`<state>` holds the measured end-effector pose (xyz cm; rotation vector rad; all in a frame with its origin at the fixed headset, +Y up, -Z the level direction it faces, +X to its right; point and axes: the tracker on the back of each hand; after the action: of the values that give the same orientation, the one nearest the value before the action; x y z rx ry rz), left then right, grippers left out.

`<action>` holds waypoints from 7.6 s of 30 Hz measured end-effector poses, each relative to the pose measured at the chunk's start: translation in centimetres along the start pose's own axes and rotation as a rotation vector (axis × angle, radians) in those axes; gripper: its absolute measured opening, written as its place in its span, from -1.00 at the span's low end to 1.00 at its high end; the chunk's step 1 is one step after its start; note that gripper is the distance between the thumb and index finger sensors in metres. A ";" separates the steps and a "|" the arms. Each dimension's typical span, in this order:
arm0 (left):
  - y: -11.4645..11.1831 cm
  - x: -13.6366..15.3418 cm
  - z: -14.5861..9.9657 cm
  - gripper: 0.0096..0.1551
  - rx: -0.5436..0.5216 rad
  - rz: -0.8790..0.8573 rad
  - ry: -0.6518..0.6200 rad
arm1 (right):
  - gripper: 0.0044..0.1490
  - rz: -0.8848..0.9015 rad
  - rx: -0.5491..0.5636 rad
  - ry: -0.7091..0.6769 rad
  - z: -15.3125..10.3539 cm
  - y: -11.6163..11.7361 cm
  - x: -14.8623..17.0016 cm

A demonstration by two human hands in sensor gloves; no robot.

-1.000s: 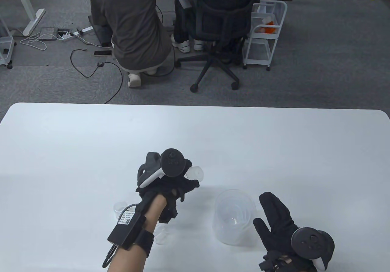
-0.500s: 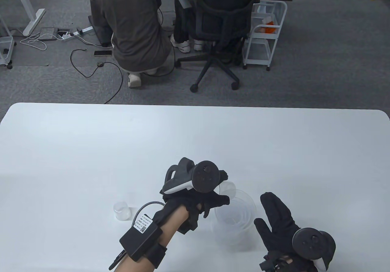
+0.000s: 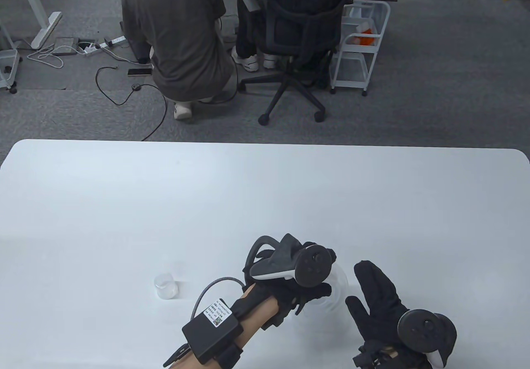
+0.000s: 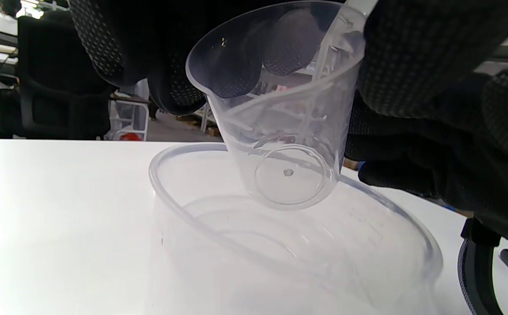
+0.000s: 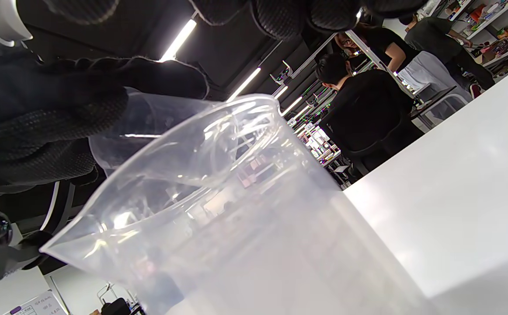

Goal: Nest plastic beakers

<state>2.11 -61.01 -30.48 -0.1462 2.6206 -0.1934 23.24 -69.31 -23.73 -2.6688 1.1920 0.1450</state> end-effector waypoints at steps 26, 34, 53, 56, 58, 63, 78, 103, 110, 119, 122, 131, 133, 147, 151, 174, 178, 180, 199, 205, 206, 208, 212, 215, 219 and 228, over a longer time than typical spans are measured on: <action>0.6 8.7 -3.8 -0.19 -0.067 -0.056 0.259 | -0.05 -0.004 -0.004 -0.006 -0.1 0.0 -0.1; -1.2 17.2 -7.5 -0.22 -0.037 -0.009 0.561 | -0.05 -0.005 -0.007 -0.010 -0.1 0.1 -0.1; -9.3 24.7 -10.6 -0.16 0.162 0.030 0.853 | -0.05 0.002 -0.009 -0.014 -0.2 0.1 -0.2; -10.1 25.0 -10.6 -0.18 0.162 0.014 0.864 | -0.05 0.007 -0.010 -0.015 -0.1 0.1 -0.3; -10.5 25.1 -10.6 -0.21 0.142 0.007 0.868 | -0.06 0.006 -0.006 -0.016 -0.2 0.1 -0.3; -10.7 25.2 -10.8 -0.26 0.088 -0.003 0.863 | -0.06 0.023 0.002 -0.007 -0.1 -0.1 -0.2; -4.0 19.4 -10.7 -0.27 -0.292 -0.527 0.564 | -0.02 -0.107 0.023 -0.118 0.3 -0.7 -4.1; -3.2 6.0 -8.1 -0.28 -0.081 -1.278 -0.057 | -0.07 -0.110 0.039 -0.361 -1.9 1.3 -12.0; -4.2 5.8 -7.9 -0.28 -0.044 -1.347 -0.084 | -0.24 -0.115 0.074 -0.359 -1.9 1.3 -12.1; -4.3 6.0 -8.6 -0.28 -0.212 -1.184 -0.029 | -0.25 -0.173 0.054 -0.313 -1.4 1.1 -11.7; -4.3 6.2 -8.9 -0.28 -0.311 -1.050 0.019 | -0.25 -0.203 0.042 -0.279 -0.9 1.1 -11.1; -5.8 6.7 -9.1 -0.27 -0.473 -0.678 0.144 | -0.26 -0.391 -0.066 -0.152 1.6 2.0 -9.1; -6.2 6.6 -9.0 -0.27 -0.468 -0.650 0.148 | -0.26 -0.434 -0.090 -0.136 1.9 2.5 -8.8; -6.6 6.7 -8.9 -0.25 -0.438 -0.641 0.160 | -0.19 -0.585 -0.167 -0.105 2.5 4.3 -7.7; -6.3 7.2 -9.1 -0.22 -0.376 -0.596 0.177 | -0.16 -0.537 -0.138 -0.117 2.4 3.4 -7.4; -11.2 16.6 -12.1 -0.12 0.157 -0.155 0.559 | -0.10 -0.088 0.019 -0.089 0.3 -1.2 -2.4; -12.3 16.4 -11.8 -0.12 0.176 -0.105 0.565 | -0.09 -0.041 0.025 -0.076 0.2 -1.4 -1.7; -12.7 16.5 -11.6 -0.13 0.188 -0.089 0.575 | -0.09 -0.035 0.024 -0.071 0.1 -1.5 -1.5; -14.1 16.1 -11.0 -0.26 0.132 -0.017 0.529 | -0.10 -0.011 0.022 -0.058 0.0 -1.6 -1.0; -13.2 15.8 -10.9 -0.27 0.108 -0.048 0.505 | -0.10 -0.014 0.024 -0.057 -0.2 -1.6 -0.9; -12.9 15.7 -10.9 -0.27 0.103 -0.056 0.500 | -0.10 -0.014 0.023 -0.056 -0.2 -1.6 -0.9; -12.0 15.4 -10.8 -0.27 0.077 -0.069 0.483 | -0.10 -0.016 0.023 -0.057 -0.2 -1.7 -0.9; -9.8 14.5 -10.7 -0.27 0.028 -0.062 0.445 | -0.10 -0.019 0.025 -0.058 -0.2 -1.7 -0.8; -8.0 13.8 -10.6 -0.28 -0.011 -0.079 0.413 | -0.10 -0.020 0.024 -0.057 -0.2 -1.7 -0.8; -5.6 12.4 -10.1 -0.29 -0.061 -0.110 0.370 | -0.10 -0.025 0.017 -0.056 -0.2 -1.6 -0.8; -0.4 8.0 -8.0 -0.35 -0.131 -0.113 0.247 | -0.09 -0.025 0.015 -0.054 -0.2 -1.5 -0.7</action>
<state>-8.73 -61.60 -27.36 -0.3349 2.8734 -0.0827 23.89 -67.82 -23.18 -2.6479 1.1388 0.2010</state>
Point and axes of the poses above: the tracker on the back of each hand, its own x axis roughly to the little-finger side, its own z axis roughly from the wrist to the fingertips, y = z × x, and after that the axes turned 13 degrees about y, right-handed
